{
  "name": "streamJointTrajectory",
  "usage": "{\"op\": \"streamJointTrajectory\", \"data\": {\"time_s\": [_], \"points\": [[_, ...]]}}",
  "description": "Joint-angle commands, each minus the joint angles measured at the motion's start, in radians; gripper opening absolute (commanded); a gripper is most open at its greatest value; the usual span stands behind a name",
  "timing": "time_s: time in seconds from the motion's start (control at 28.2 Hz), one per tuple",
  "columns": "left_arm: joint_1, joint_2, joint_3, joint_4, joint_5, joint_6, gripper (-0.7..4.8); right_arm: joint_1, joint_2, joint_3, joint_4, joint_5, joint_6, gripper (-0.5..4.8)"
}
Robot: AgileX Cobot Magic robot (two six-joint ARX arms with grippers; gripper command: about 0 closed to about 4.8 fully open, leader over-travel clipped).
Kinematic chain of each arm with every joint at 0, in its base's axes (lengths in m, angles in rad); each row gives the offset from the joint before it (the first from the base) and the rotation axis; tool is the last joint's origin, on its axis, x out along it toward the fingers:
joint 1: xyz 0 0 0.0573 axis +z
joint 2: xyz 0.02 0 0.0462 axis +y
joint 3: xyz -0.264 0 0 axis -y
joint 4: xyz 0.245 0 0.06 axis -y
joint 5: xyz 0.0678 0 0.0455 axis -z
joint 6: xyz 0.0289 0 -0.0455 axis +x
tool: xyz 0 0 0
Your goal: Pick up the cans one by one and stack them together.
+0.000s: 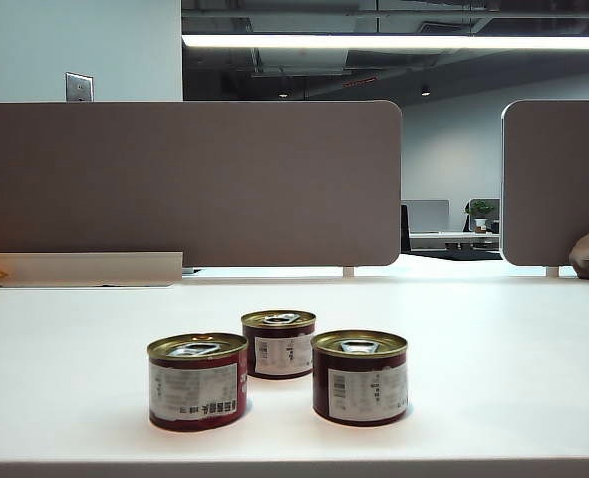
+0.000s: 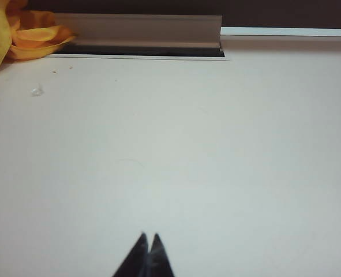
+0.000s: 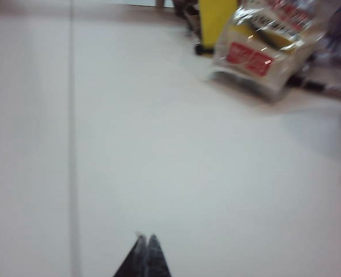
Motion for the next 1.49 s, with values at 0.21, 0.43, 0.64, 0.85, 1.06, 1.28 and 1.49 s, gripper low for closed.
{"op": "streamJointTrajectory", "data": {"time_s": [0.21,0.43,0.64,0.85,1.06,1.28,1.49], "points": [[0.0,0.0,0.018,0.013,0.124,-0.22,-0.05,0.002,0.0,0.002,0.097,-0.274,0.557,-0.05],[0.0,0.0,0.019,0.014,0.289,-0.384,-0.05,0.002,0.0,0.001,0.137,-0.571,0.589,-0.05],[0.001,0.0,0.116,0.069,0.426,-0.526,-0.06,0.002,0.0,0.039,0.262,-0.813,0.632,0.04],[0.003,0.02,0.391,-0.074,0.422,-0.256,-0.06,0.002,0.01,0.205,0.14,-0.816,0.446,0.04],[0.002,0.2,0.543,-0.397,0.446,-0.039,-0.06,0.003,0.13,0.343,-0.109,-0.897,0.217,0.14],[0.0,0.425,0.563,-0.45,0.597,0.027,-0.06,0.048,0.354,0.454,-0.208,-0.925,0.184,0.5],[-0.014,0.563,0.566,-0.478,0.672,0.03,-0.05,0.227,0.621,0.587,-0.235,-0.919,0.151,0.63]]}}
